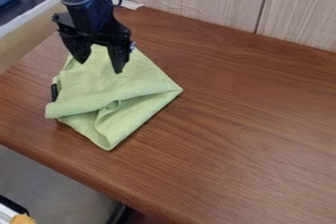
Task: Move the green cloth to the top right of the table
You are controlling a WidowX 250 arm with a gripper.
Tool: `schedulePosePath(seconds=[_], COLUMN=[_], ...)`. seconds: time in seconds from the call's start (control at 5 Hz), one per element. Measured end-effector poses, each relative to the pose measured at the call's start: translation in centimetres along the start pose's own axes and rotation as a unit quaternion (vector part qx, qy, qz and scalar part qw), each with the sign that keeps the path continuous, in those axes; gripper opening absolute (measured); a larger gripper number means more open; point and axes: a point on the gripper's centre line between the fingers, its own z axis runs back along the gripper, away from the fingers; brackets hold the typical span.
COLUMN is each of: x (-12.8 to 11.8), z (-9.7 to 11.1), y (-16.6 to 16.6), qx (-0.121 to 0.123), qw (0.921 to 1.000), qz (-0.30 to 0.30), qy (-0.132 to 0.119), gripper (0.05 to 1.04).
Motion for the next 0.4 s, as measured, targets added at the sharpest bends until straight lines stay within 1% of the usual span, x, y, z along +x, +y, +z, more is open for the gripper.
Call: schedulePosePath(seconds=[0.2,0.4], x=[-1.0,-1.9], z=[-0.7,-2.0], y=[-0.3,-0.5], qx=[0.018,0.015], qw=[0.9991,0.9983], qz=[-0.006,-0.005], qy=[0.037,0.056], gripper=[1.001,1.001])
